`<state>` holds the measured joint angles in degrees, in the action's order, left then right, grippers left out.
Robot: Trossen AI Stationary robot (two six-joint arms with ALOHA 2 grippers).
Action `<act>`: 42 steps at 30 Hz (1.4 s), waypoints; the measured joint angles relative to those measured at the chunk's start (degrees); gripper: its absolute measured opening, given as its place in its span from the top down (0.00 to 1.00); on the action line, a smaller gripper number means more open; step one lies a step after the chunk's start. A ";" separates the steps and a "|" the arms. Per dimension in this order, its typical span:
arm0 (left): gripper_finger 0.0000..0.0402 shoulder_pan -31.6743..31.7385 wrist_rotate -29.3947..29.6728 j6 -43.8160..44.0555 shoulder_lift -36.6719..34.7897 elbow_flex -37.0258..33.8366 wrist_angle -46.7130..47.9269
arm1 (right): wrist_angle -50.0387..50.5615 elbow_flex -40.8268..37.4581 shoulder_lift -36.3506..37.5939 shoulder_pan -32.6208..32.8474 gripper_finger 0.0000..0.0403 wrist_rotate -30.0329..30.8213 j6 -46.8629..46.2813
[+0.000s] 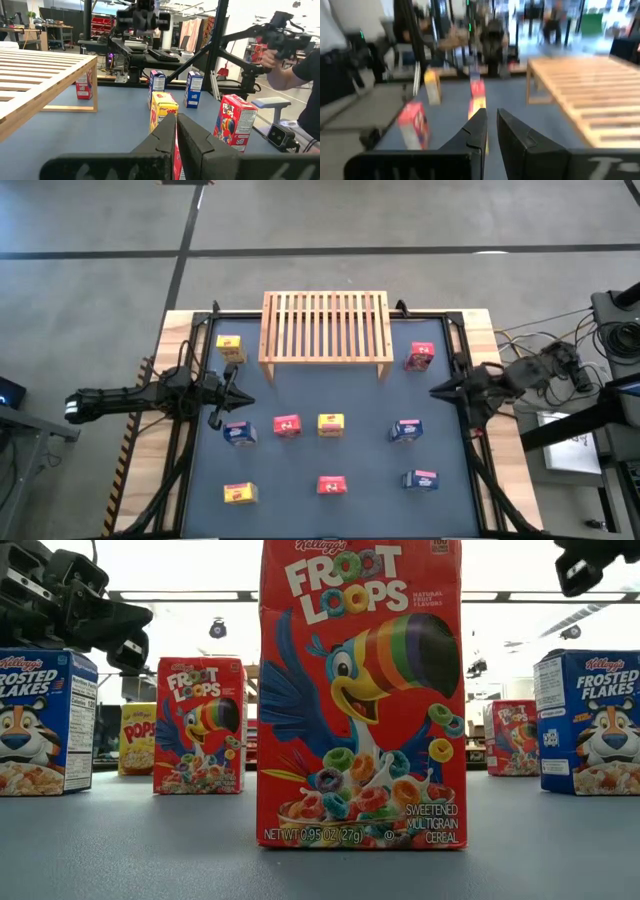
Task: Stack cereal on shelf
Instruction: Put the top right blue cereal box on the shelf
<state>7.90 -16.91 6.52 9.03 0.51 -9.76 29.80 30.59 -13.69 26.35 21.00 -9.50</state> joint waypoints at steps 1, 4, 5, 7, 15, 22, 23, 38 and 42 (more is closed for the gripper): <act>1.00 0.02 0.00 -0.01 0.00 0.00 0.00 | 1.34 -0.06 -1.88 0.26 0.92 0.02 -1.87; 1.00 0.02 0.00 -0.01 -0.01 -0.02 0.00 | 1.62 -0.99 -8.25 1.71 0.92 0.01 -5.20; 1.00 0.00 0.00 -0.01 0.01 -0.01 0.01 | 1.60 -1.23 -10.44 2.44 0.92 0.00 -6.16; 1.00 0.00 0.00 -0.01 0.00 -0.01 0.00 | 1.90 -1.57 -14.41 4.29 0.92 0.04 -7.64; 1.00 0.01 0.00 0.00 0.00 -0.01 0.01 | 7.34 4.66 -21.77 14.37 0.92 7.17 -10.99; 1.00 0.00 -0.01 0.00 0.07 0.00 0.32 | 15.11 9.92 -23.98 19.46 0.92 7.87 -18.11; 1.00 0.00 0.00 -0.01 0.10 0.00 0.38 | 16.46 9.87 -24.12 19.90 0.92 7.82 -18.76; 1.00 0.01 -0.02 -0.01 0.12 -0.02 0.40 | 17.91 9.42 -23.87 20.26 0.91 15.14 -16.13; 1.00 0.00 -0.02 -0.01 0.12 -0.02 0.41 | 17.95 9.42 -23.89 20.26 0.82 15.14 -16.20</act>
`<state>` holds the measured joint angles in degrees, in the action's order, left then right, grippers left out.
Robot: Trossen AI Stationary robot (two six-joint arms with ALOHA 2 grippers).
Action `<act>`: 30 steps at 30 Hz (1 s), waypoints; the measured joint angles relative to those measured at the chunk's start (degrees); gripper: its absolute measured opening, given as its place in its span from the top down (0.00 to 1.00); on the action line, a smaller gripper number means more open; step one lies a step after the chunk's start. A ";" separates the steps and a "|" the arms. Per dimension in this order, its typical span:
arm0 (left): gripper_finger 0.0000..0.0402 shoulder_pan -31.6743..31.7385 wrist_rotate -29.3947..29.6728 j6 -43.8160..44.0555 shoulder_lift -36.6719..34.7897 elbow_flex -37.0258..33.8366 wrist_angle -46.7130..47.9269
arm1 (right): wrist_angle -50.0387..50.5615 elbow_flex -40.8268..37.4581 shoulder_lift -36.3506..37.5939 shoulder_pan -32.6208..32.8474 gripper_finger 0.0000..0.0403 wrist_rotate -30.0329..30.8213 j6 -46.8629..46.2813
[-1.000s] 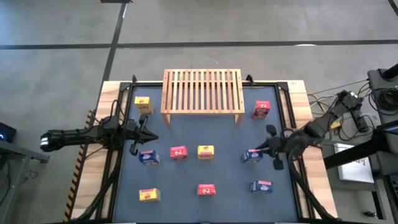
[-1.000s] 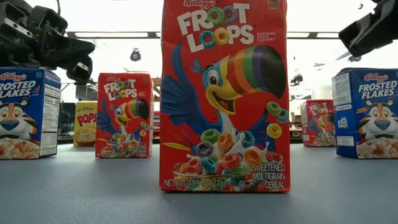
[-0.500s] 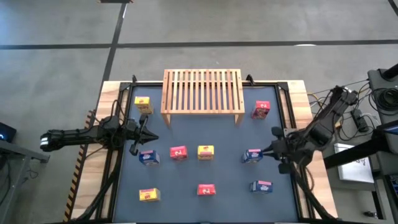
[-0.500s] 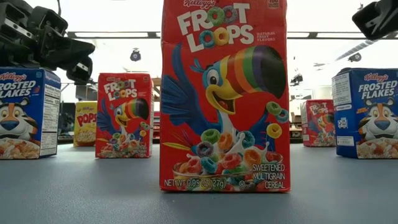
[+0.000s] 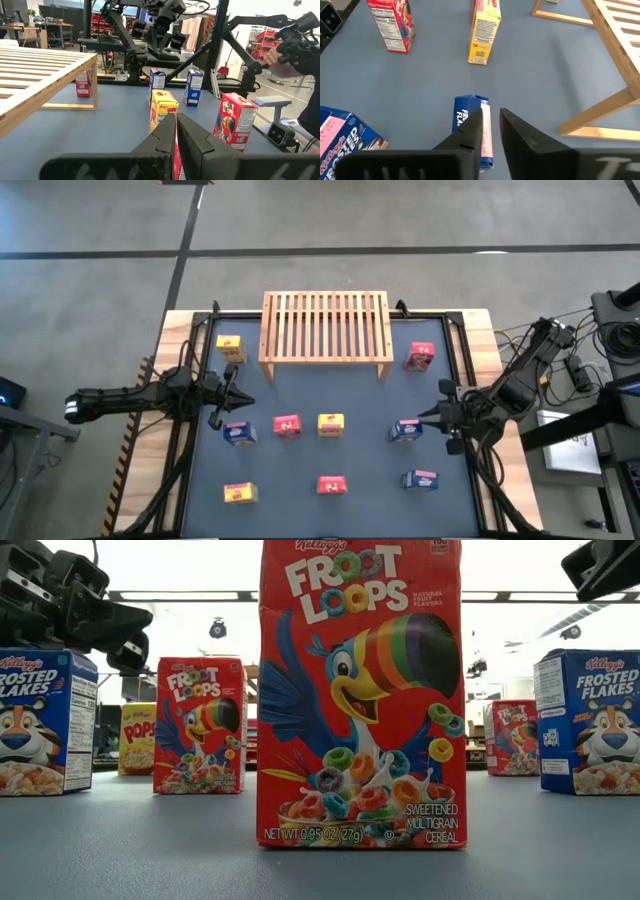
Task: Stack cereal on shelf
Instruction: Put the top right blue cereal box on the shelf
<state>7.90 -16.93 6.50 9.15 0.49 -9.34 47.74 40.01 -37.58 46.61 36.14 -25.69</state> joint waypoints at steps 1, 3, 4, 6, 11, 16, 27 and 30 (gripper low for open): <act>1.00 0.01 0.00 0.01 0.00 0.01 -0.01 | -0.02 0.00 -0.02 0.00 0.78 -0.04 0.00; 1.00 0.00 0.00 0.00 0.00 0.00 -0.02 | -0.02 0.00 -0.02 0.00 0.71 0.03 -0.02; 1.00 0.00 0.00 0.00 0.00 0.02 -0.01 | -0.02 0.00 -0.02 0.00 0.67 0.10 -0.02; 1.00 0.00 0.01 0.02 0.00 0.01 -0.02 | -0.02 0.00 -0.02 0.00 0.60 0.14 -0.02; 1.00 0.01 0.00 0.00 0.00 0.01 -0.01 | -4.14 -2.27 0.37 1.17 0.48 4.52 0.34; 1.00 0.00 0.00 0.01 0.00 0.00 0.00 | -8.37 -8.94 1.90 3.93 0.45 8.74 -0.60; 1.00 0.00 0.00 0.00 0.00 0.02 0.00 | -12.93 -12.83 5.95 5.92 0.33 8.96 -6.18; 1.00 0.02 0.00 0.00 0.00 0.02 0.00 | -12.92 -13.17 6.07 5.91 0.26 9.94 -7.44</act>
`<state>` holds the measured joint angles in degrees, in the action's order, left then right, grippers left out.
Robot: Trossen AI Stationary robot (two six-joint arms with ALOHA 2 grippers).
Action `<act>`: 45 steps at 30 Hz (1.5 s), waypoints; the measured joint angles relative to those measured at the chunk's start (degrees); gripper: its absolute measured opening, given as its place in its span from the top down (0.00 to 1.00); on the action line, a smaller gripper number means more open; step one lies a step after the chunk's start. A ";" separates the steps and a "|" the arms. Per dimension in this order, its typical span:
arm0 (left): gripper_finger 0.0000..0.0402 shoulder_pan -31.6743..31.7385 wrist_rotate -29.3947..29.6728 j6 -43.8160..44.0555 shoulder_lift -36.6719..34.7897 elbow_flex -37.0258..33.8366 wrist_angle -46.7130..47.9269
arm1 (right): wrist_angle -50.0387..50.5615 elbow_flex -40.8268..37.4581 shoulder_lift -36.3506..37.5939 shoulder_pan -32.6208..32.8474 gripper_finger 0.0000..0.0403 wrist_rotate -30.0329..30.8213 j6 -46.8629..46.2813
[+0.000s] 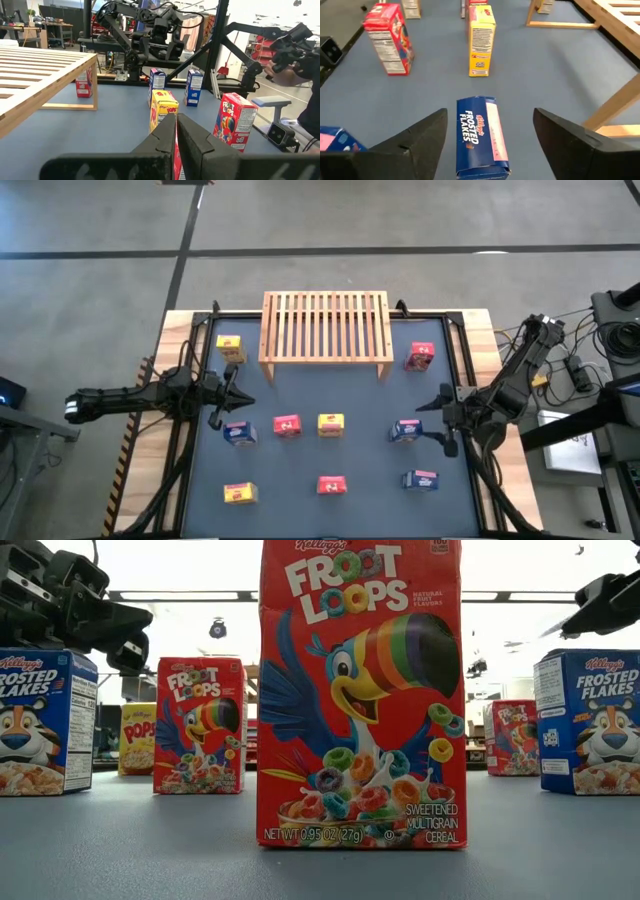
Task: Stack cereal on shelf
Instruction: Put the top right blue cereal box on the shelf
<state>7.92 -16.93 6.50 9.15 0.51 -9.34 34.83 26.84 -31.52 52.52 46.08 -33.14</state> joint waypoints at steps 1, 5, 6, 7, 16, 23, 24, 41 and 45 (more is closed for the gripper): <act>1.00 -0.01 0.00 0.00 0.00 0.00 -0.01 | -0.02 -0.01 -0.05 0.01 0.24 0.62 -0.37; 1.00 -0.01 0.00 0.01 0.00 -0.02 0.00 | -1.05 -0.74 -0.03 0.10 0.17 3.59 -1.35; 1.00 -0.02 0.00 0.00 0.00 0.00 0.00 | -1.40 -1.29 -0.03 0.10 0.16 4.57 -1.41; 1.00 0.00 0.00 0.00 0.00 0.00 0.00 | -1.77 -1.98 -0.03 0.10 0.15 5.23 -1.41; 1.00 -0.01 0.00 0.01 0.00 -0.01 -0.01 | -8.76 -8.44 1.00 0.10 0.13 6.47 -0.32; 1.00 0.00 0.00 0.00 0.00 0.00 -0.02 | -9.15 -11.09 4.23 0.10 0.13 6.67 -0.84; 1.00 -0.02 0.00 0.01 0.00 0.00 0.00 | -9.64 -11.66 4.80 0.10 0.13 6.68 -0.87; 1.00 -0.02 -0.01 0.00 0.00 -0.01 -0.01 | -11.61 -15.05 11.40 0.12 0.13 5.81 1.27; 1.00 0.01 0.00 0.00 0.00 0.00 0.00 | -13.80 -13.71 11.57 0.12 0.13 1.75 5.03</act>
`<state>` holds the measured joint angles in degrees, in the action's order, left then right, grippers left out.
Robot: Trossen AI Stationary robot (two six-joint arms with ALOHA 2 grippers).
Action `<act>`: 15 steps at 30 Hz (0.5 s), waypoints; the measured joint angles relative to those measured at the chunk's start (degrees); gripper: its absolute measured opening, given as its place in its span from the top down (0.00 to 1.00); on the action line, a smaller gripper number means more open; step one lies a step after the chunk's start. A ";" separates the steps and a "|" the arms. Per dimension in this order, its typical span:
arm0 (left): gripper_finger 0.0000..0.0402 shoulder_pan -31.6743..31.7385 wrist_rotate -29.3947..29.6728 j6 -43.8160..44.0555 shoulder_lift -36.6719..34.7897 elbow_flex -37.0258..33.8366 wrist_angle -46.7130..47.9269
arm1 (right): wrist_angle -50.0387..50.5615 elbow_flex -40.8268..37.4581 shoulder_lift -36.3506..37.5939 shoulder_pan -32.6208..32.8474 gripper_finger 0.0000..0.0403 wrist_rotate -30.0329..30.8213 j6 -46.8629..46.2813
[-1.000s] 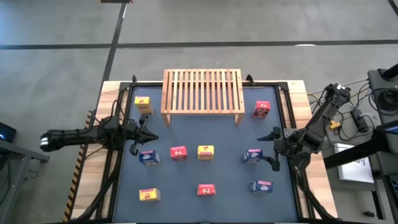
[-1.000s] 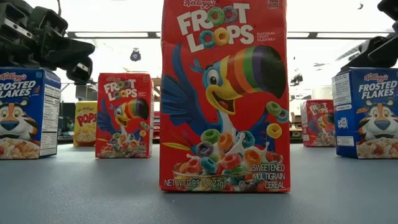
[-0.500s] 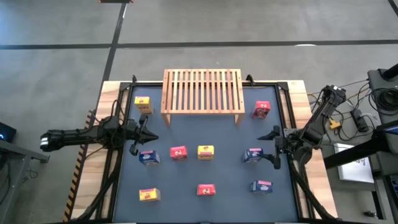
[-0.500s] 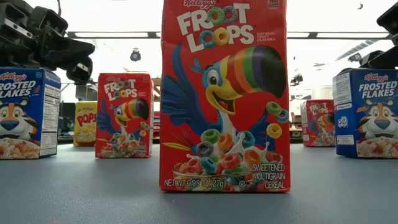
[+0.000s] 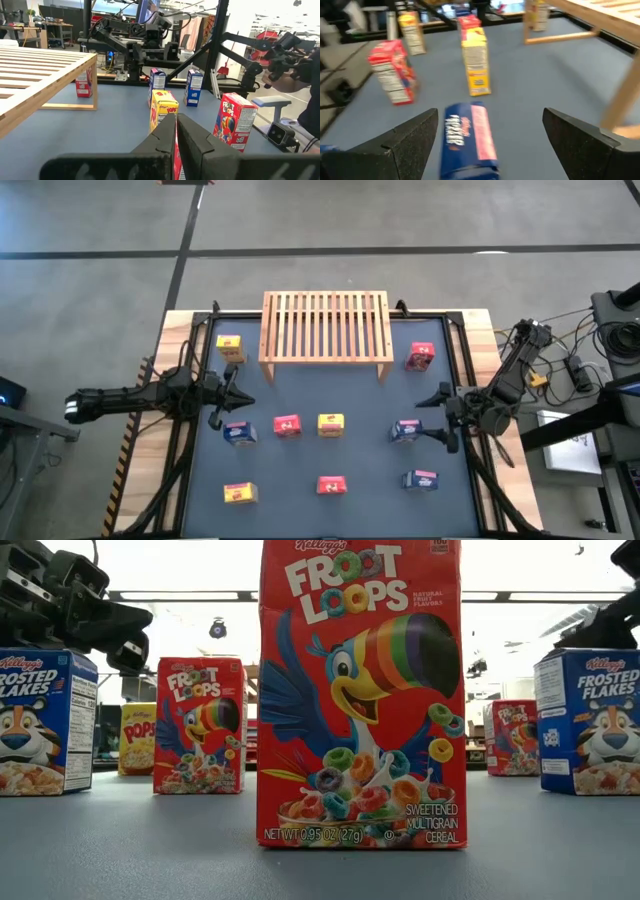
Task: Stack cereal on shelf
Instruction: Put the top right blue cereal box on the shelf
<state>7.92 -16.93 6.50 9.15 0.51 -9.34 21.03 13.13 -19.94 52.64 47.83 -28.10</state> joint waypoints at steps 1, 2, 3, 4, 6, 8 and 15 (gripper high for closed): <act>1.00 0.00 -0.01 0.00 -0.01 -0.01 0.00 | -0.83 0.00 -0.01 0.02 0.13 -1.01 1.02; 1.00 -0.01 0.00 0.01 -0.02 0.00 0.00 | -1.94 -0.19 -0.04 0.00 0.13 -2.15 1.54; 1.00 -0.02 -0.02 0.00 -0.02 -0.01 0.00 | -2.78 -0.54 -0.04 0.00 0.13 -3.43 1.62; 1.00 -0.02 0.00 0.00 -0.02 -0.02 0.00 | -3.34 -1.04 -0.04 0.01 0.13 -4.27 1.68; 1.00 0.00 -0.01 0.00 -0.02 -0.01 0.00 | -3.57 -2.11 -0.09 0.02 0.13 -4.57 0.78; 1.00 0.00 0.00 0.00 -0.02 0.00 0.00 | -3.54 -2.96 -0.08 0.02 0.13 -4.51 -0.08; 1.00 -0.02 -0.01 0.00 -0.02 -0.01 -0.01 | -3.59 -4.10 -0.12 0.00 0.15 -4.40 -0.45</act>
<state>7.91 -16.94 6.50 9.13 0.50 -9.35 17.44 9.02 -20.06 52.64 43.43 -28.56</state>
